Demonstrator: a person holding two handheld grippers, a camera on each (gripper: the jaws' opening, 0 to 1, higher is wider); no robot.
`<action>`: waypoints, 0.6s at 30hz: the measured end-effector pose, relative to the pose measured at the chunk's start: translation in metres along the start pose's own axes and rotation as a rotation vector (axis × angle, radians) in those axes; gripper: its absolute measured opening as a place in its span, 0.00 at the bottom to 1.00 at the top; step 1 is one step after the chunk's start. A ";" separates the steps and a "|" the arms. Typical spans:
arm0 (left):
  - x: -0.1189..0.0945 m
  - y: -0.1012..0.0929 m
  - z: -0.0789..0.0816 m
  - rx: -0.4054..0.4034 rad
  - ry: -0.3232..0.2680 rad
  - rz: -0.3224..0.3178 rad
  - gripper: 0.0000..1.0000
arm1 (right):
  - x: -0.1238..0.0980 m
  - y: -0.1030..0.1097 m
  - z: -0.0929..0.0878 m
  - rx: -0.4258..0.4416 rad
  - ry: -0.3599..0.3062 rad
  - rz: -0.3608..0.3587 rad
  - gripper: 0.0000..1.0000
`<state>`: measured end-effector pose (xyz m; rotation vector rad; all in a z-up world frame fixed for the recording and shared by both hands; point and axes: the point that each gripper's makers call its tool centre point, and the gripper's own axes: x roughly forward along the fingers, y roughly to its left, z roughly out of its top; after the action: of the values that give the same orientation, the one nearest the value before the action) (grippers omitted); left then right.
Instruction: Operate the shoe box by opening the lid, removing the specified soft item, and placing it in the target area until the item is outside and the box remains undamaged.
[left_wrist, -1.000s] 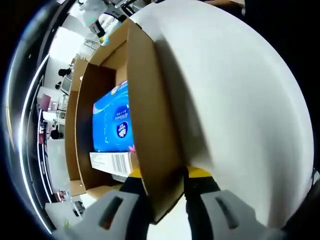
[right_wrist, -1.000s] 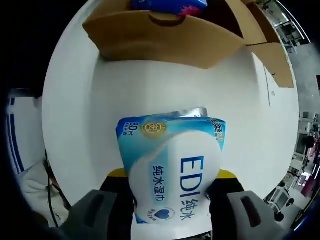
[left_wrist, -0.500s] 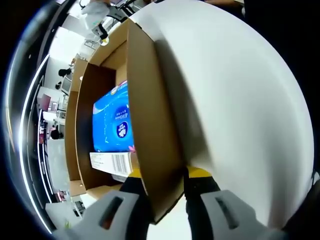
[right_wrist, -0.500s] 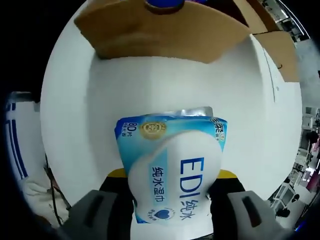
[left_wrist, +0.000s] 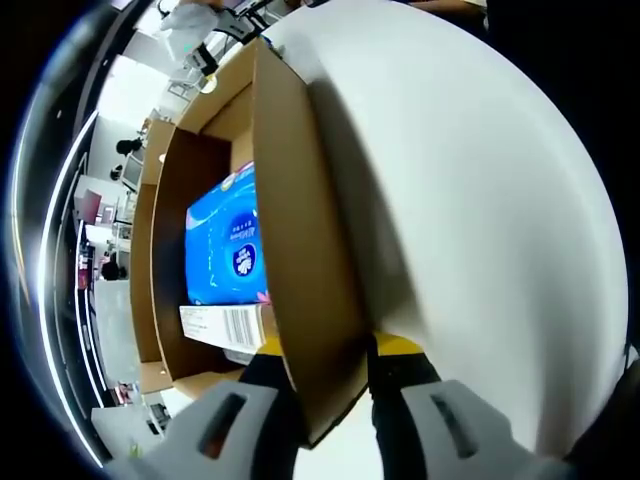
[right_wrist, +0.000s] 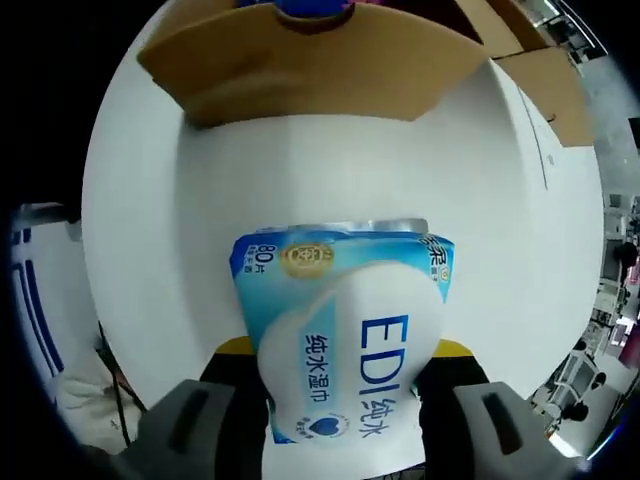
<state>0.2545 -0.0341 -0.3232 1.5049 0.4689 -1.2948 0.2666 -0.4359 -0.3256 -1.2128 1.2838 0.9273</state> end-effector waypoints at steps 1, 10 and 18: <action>0.000 0.000 0.000 0.000 0.000 0.000 0.22 | -0.001 -0.004 0.001 -0.018 -0.003 -0.007 0.59; 0.000 0.000 0.000 0.000 0.002 0.001 0.22 | 0.005 -0.004 0.005 -0.007 -0.009 0.006 0.60; 0.000 0.000 -0.001 0.000 0.004 0.004 0.23 | 0.007 0.000 0.005 -0.096 -0.017 0.002 0.61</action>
<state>0.2550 -0.0337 -0.3235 1.5084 0.4683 -1.2887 0.2686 -0.4321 -0.3327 -1.2754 1.2385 1.0089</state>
